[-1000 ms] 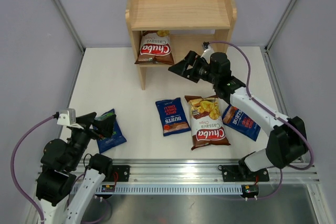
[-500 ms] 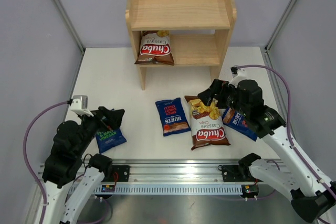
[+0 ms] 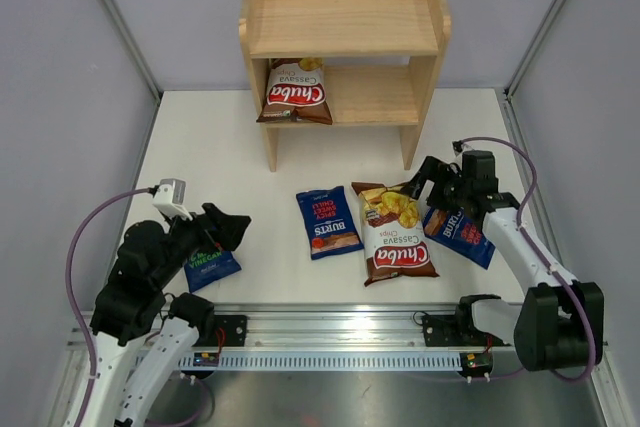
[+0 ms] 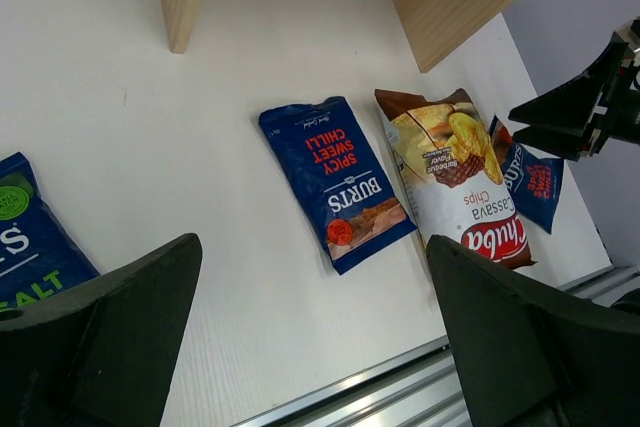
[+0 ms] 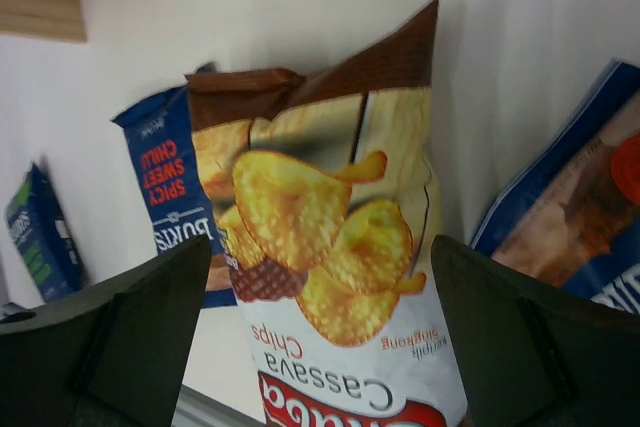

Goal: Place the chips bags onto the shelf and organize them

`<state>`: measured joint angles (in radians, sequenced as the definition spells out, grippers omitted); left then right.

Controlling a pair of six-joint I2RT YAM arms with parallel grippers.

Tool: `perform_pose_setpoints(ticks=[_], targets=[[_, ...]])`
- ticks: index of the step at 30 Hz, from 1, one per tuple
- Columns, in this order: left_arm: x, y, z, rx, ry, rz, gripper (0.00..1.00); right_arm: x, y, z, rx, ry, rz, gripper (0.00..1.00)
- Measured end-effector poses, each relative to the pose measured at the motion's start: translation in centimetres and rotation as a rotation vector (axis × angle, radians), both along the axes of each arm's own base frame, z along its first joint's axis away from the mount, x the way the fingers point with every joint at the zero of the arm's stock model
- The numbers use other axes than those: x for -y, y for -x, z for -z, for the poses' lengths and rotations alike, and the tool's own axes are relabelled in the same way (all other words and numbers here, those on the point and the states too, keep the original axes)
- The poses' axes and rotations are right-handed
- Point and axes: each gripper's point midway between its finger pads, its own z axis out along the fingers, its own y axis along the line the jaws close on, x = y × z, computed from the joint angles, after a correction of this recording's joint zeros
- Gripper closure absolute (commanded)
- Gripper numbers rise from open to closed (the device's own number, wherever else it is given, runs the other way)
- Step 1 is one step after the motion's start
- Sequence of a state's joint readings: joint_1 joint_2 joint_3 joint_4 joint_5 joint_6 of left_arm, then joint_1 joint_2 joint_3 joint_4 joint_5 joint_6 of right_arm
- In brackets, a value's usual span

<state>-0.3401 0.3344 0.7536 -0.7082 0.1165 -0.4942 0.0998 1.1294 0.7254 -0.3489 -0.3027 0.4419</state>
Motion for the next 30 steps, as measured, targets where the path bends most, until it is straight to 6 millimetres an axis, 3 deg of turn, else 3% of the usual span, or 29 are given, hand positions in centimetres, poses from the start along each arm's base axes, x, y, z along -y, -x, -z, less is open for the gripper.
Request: perform_pose_setpoints(ticks=[5, 13, 23, 27, 28, 30], targets=[[-0.2, 0.5, -0.4, 0.026, 0.002, 0.002, 0.01, 0.3, -2.6, 0.3, 0.05, -0.098, -0.035, 0.01], [-0.2, 0.5, -0.4, 0.028, 0.002, 0.003, 0.01, 0.0, -4.1, 1.7, 0.067, -0.172, -0.096, 0.01], [-0.2, 0.5, -0.4, 0.031, -0.004, 0.008, 0.01, -0.6, -4.9, 6.1, -0.013, -0.224, -0.104, 0.01], [-0.2, 0.5, -0.4, 0.031, -0.004, 0.008, 0.01, -1.2, -4.6, 7.5, -0.034, -0.269, -0.109, 0.14], [-0.2, 0.5, -0.4, 0.031, -0.004, 0.008, 0.01, -1.3, -4.5, 7.9, -0.036, -0.285, -0.11, 0.25], [-0.2, 0.5, -0.4, 0.031, -0.004, 0.008, 0.01, -1.7, -4.2, 8.3, -0.048, -0.319, -0.112, 0.32]])
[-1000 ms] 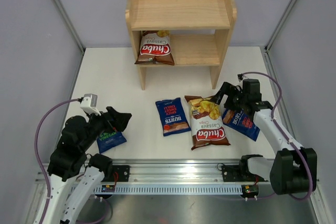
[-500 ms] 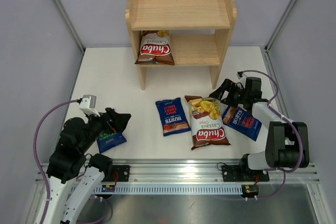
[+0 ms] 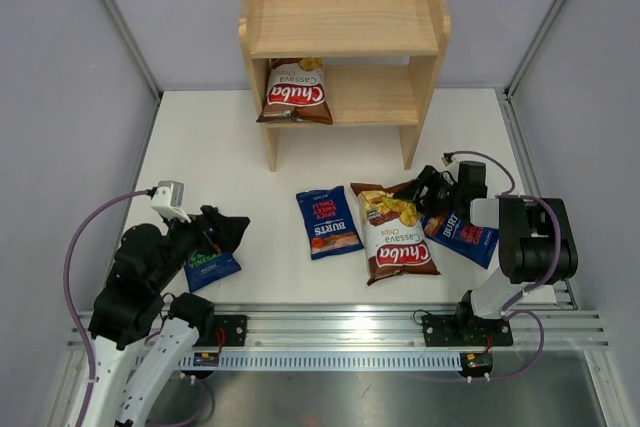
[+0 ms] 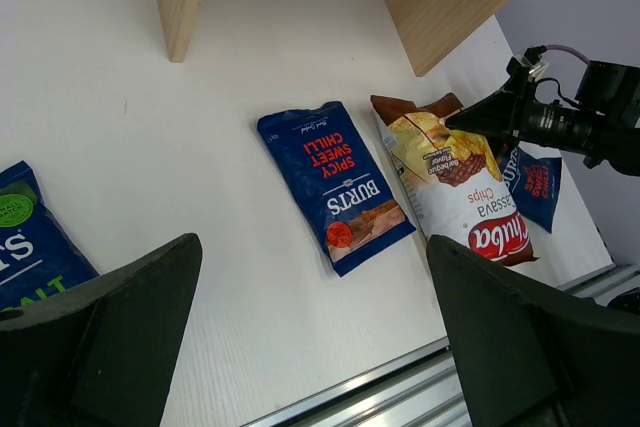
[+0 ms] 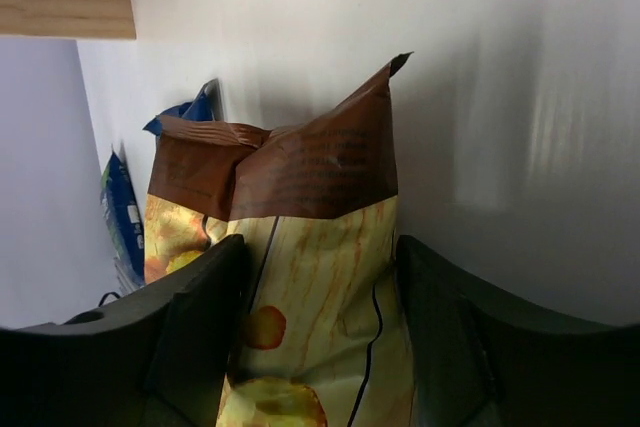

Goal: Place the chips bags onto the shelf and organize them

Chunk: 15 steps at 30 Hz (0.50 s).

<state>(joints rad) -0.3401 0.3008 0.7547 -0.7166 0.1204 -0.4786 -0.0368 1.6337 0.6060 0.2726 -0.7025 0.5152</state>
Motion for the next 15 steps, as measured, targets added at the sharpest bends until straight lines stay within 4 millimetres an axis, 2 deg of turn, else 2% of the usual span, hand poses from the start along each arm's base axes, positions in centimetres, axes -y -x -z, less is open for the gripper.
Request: perform_pose_setpoints(ticks=[1, 6, 11, 15], targets=[[0.0, 0.0, 0.0, 0.0, 0.0, 0.0, 0.01, -0.1, 0.1, 0.1, -0.002, -0.01, 0.005, 0.39], [0.0, 0.0, 0.0, 0.0, 0.0, 0.0, 0.01, -0.4, 0.5, -0.8, 0.011, -0.056, 0.024, 0.53], [0.0, 0.0, 0.0, 0.0, 0.0, 0.0, 0.01, -0.5, 0.7, -2.8, 0.06, -0.073, 0.047, 0.72], [0.0, 0.0, 0.0, 0.0, 0.0, 0.0, 0.01, 0.0, 0.4, -4.9, 0.117, -0.06, 0.082, 0.77]])
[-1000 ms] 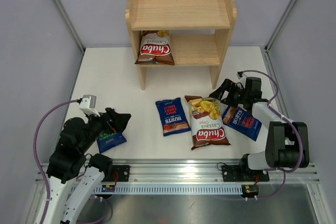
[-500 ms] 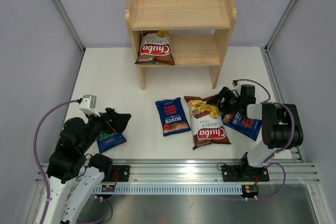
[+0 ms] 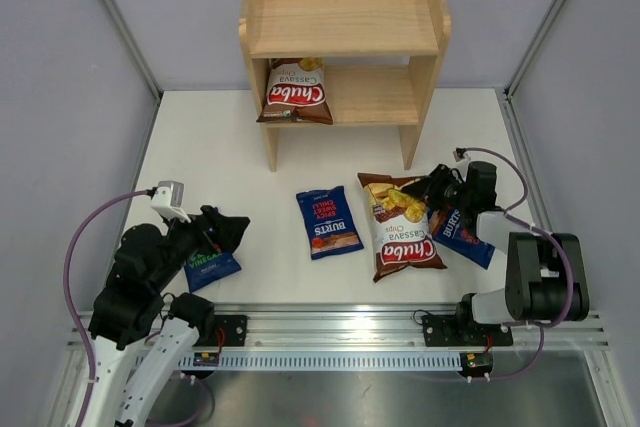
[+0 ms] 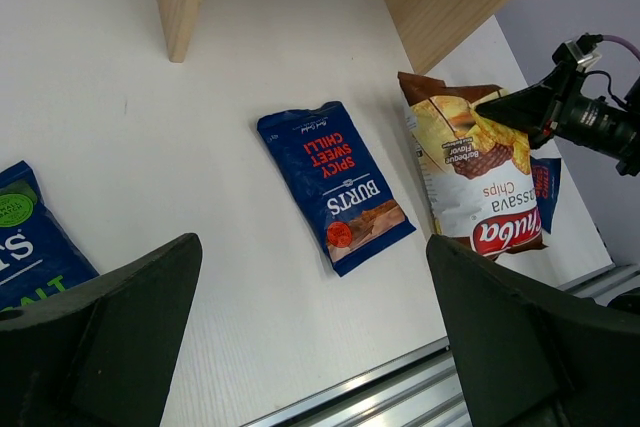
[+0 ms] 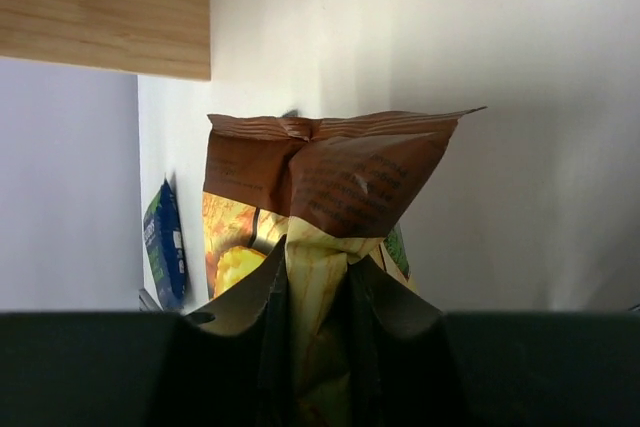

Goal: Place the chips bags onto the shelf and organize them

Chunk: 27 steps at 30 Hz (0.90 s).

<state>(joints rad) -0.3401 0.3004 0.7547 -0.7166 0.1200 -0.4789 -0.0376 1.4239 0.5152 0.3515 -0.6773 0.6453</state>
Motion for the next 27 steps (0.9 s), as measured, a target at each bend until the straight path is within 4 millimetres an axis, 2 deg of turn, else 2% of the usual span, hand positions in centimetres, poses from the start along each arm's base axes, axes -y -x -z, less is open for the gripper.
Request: perform_pose_setpoints(ticks=[2, 5, 6, 10, 13, 18, 21, 24, 27], targets=[[0.0, 0.0, 0.0, 0.0, 0.0, 0.0, 0.01, 0.2, 0.0, -1.2, 0.03, 0.007, 0.022, 0.82], [0.0, 0.0, 0.0, 0.0, 0.001, 0.001, 0.01, 0.6, 0.3, -2.8, 0.062, 0.011, 0.06, 0.85], [0.0, 0.0, 0.0, 0.002, 0.001, 0.001, 0.01, 0.7, 0.4, -3.3, 0.071, 0.011, 0.07, 0.91], [0.4, -0.3, -0.2, 0.008, 0.023, 0.007, 0.01, 1.3, 1.2, -5.7, 0.115, 0.013, 0.126, 0.94], [1.1, -0.9, 0.5, -0.004, 0.044, 0.029, 0.01, 1.6, 2.1, -7.6, 0.149, 0.011, 0.163, 0.95], [4.3, -2.3, 3.9, -0.091, 0.124, 0.132, 0.01, 1.9, 3.9, -10.7, 0.201, -0.018, 0.208, 0.97], [6.6, -2.3, 5.6, -0.116, 0.185, 0.221, 0.01, 1.7, 5.1, -12.4, 0.227, -0.06, 0.224, 0.99], [9.0, -1.7, 5.7, -0.084, 0.235, 0.32, 0.01, 1.5, 6.0, -14.1, 0.244, -0.118, 0.241, 0.99], [10.9, -1.1, 4.7, -0.017, 0.281, 0.407, 0.01, 1.3, 6.9, -16.0, 0.261, -0.193, 0.26, 0.99]])
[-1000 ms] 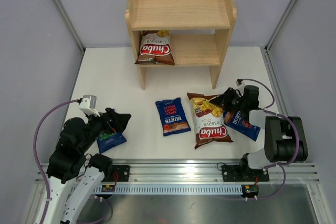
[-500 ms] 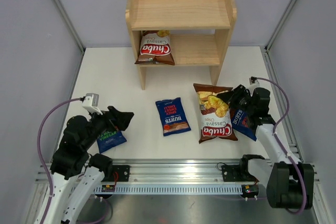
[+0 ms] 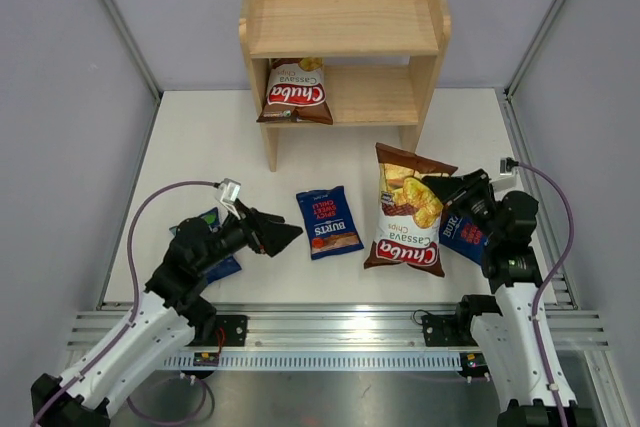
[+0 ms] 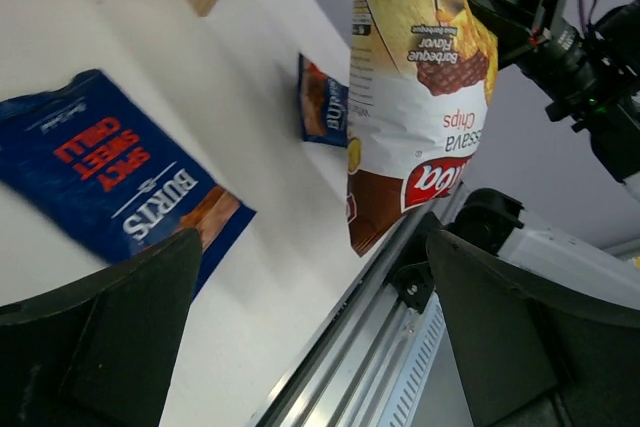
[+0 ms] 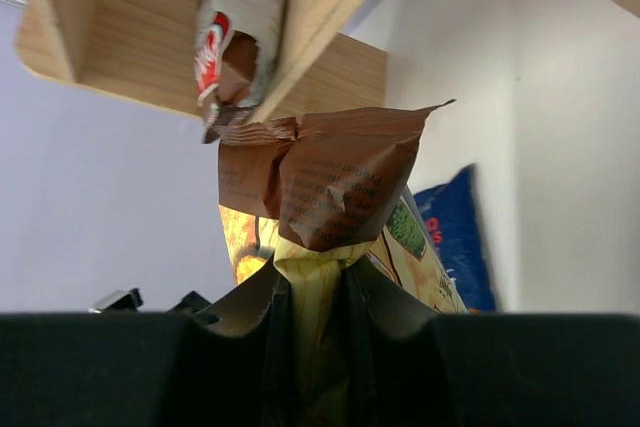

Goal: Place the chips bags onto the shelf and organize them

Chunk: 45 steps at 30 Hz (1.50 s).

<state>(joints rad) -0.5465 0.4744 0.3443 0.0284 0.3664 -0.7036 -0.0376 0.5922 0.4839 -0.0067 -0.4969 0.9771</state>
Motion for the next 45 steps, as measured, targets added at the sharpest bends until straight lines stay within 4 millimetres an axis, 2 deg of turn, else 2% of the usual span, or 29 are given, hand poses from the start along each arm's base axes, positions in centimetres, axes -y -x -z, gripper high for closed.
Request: perform_pose_setpoints(ticks=[5, 8, 13, 21, 25, 30, 34, 36, 39, 43, 44, 45], targets=[[3.3, 1.3, -2.0, 0.096, 0.061, 0.111, 0.01, 0.0, 1.7, -3.3, 0.065, -0.116, 0.029, 1.0], [5.6, 2.1, -1.5, 0.099, 0.05, 0.168, 0.01, 0.2, 2.5, -5.1, 0.104, -0.181, 0.048, 1.0], [9.3, 3.2, -0.4, 0.094, -0.008, 0.257, 0.01, 0.2, 3.0, -6.5, 0.103, -0.28, 0.051, 1.0], [14.4, 5.0, -3.1, 0.204, 0.008, 0.391, 0.01, 0.2, 4.3, -8.3, 0.125, -0.377, 0.047, 1.0], [16.1, 5.3, -3.8, 0.231, 0.028, 0.421, 0.01, 0.2, 4.4, -8.8, 0.132, -0.416, 0.039, 1.0], [17.4, 5.7, -3.4, 0.234, 0.019, 0.441, 0.01, 0.1, 4.2, -8.5, 0.115, -0.479, 0.027, 1.0], [18.1, 5.9, -3.4, 0.244, 0.015, 0.444, 0.02, 0.0, 4.9, -9.2, 0.131, -0.511, 0.01, 1.0], [18.4, 5.8, -3.7, 0.252, 0.024, 0.44, 0.06, 0.0, 5.5, -9.7, 0.152, -0.519, 0.003, 1.0], [18.8, 6.0, -4.4, 0.267, 0.051, 0.443, 0.34, 0.1, 6.1, -10.2, 0.173, -0.531, 0.003, 1.0], [19.2, 6.4, -4.9, 0.277, 0.079, 0.45, 0.57, 0.4, 6.6, -10.3, 0.181, -0.539, 0.023, 1.0], [19.2, 6.5, -5.0, 0.278, 0.086, 0.452, 0.66, 0.5, 6.7, -10.2, 0.181, -0.54, 0.03, 1.0], [19.3, 6.6, -5.1, 0.276, 0.091, 0.454, 0.69, 0.6, 6.8, -10.1, 0.182, -0.538, 0.039, 0.98]])
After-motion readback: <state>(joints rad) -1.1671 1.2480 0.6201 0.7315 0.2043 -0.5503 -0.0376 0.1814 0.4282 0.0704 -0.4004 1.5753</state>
